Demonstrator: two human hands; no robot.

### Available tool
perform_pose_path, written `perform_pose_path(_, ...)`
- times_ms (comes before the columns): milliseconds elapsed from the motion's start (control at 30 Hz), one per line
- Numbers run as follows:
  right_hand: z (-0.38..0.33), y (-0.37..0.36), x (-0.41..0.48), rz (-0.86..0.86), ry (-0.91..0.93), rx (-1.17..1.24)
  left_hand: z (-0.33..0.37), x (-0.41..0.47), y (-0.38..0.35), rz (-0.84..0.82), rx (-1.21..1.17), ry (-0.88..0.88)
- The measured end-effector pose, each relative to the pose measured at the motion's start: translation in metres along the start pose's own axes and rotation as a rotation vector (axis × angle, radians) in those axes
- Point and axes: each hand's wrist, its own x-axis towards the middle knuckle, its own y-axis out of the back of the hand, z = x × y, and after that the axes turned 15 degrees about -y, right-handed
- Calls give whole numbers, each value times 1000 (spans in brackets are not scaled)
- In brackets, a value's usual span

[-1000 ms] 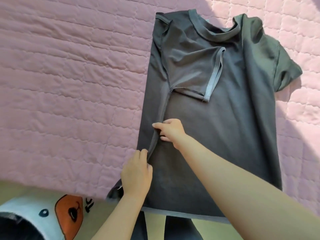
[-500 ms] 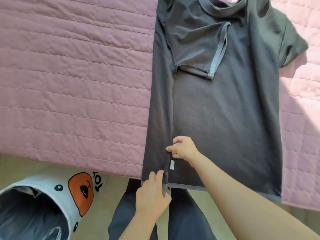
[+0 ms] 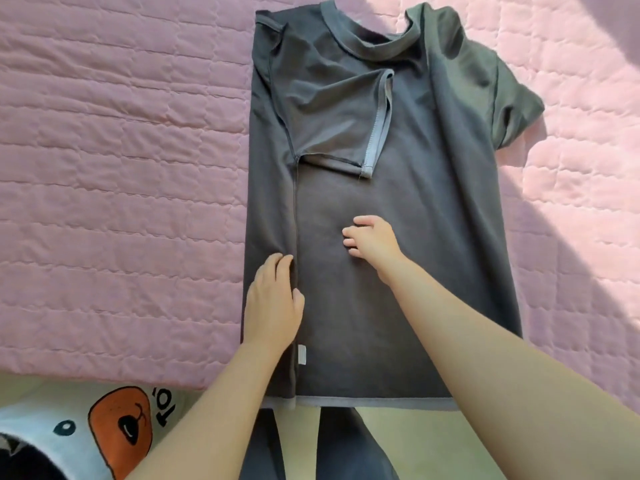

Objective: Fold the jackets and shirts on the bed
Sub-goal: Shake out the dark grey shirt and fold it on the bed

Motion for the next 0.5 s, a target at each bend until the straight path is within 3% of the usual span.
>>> perform_pose_path(167, -40, 19, 21, -158, -35, 459, -12, 72, 6, 199, -433, 173)
perform_pose_path(267, -69, 25, 38, -200, 2, 507, -24, 122, 13, 254, -538, 223)
perform_pose_path(433, -109, 31, 59, -202, 73, 406, -31, 171, 32, 173, -29, -245)
perform_pose_path(500, -125, 39, 74, -112, 189, 335, -28, 190, 38, 198, -7, -361)
